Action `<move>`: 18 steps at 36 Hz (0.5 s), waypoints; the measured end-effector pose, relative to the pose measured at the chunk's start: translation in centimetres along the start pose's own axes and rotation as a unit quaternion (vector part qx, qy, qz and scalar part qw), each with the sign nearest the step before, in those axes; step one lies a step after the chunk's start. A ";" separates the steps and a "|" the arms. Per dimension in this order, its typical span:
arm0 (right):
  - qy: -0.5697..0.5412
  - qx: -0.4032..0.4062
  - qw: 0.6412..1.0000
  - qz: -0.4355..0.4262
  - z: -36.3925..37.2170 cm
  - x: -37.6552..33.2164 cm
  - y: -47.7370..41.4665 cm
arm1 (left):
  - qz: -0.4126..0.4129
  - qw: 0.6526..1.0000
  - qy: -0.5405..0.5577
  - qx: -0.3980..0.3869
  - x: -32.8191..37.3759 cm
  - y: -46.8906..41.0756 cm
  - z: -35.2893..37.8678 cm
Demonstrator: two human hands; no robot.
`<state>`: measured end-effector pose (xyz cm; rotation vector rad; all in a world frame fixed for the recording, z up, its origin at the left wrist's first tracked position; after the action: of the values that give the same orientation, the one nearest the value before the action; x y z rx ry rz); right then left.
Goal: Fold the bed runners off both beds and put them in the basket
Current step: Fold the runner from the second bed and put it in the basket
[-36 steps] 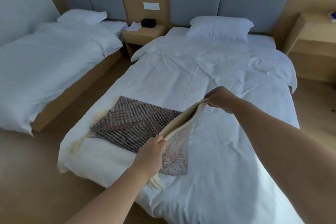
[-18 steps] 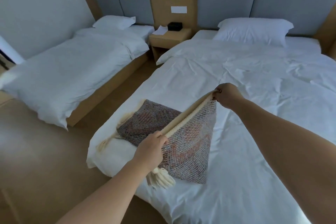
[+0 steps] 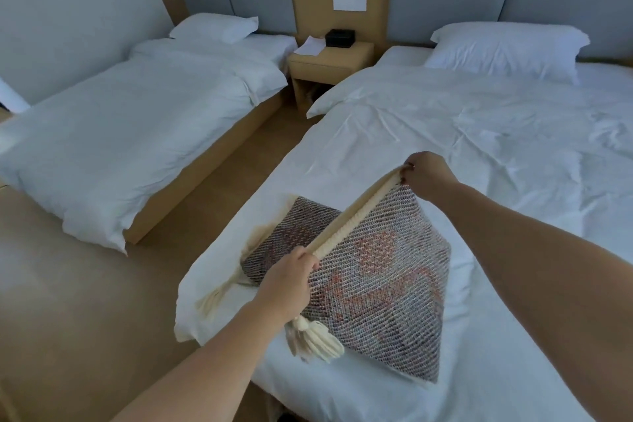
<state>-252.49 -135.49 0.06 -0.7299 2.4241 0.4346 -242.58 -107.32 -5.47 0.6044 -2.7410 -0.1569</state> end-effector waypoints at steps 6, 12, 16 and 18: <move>0.019 0.019 0.998 0.053 7.1 -3.6 -5.5 | 0.033 0.997 0.026 -0.058 -9.2 -4.5 1.7; 0.048 0.004 0.994 0.100 15.8 -7.9 -10.7 | 0.018 0.991 0.067 -0.117 -18.6 -7.9 3.3; 0.077 -0.021 0.990 0.119 20.7 -9.1 -13.7 | 0.009 0.985 0.073 -0.156 -23.1 -9.9 5.3; 0.092 -0.035 0.987 0.128 23.1 -9.5 -15.1 | 0.007 0.981 0.085 -0.173 -24.9 -10.9 6.6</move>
<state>-227.30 -133.42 -14.53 -0.5071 2.7020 0.5767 -219.27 -106.32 -20.88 0.4771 -2.4711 -0.5383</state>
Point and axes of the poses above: each hand's wrist, its own y-axis away from the middle knuckle, its own z-axis out of the palm, x = y × z, the point moved 8 cm from there along -y, towards the middle knuckle, and after that the axes turned 4 degrees about -x, right-handed, at the moved point
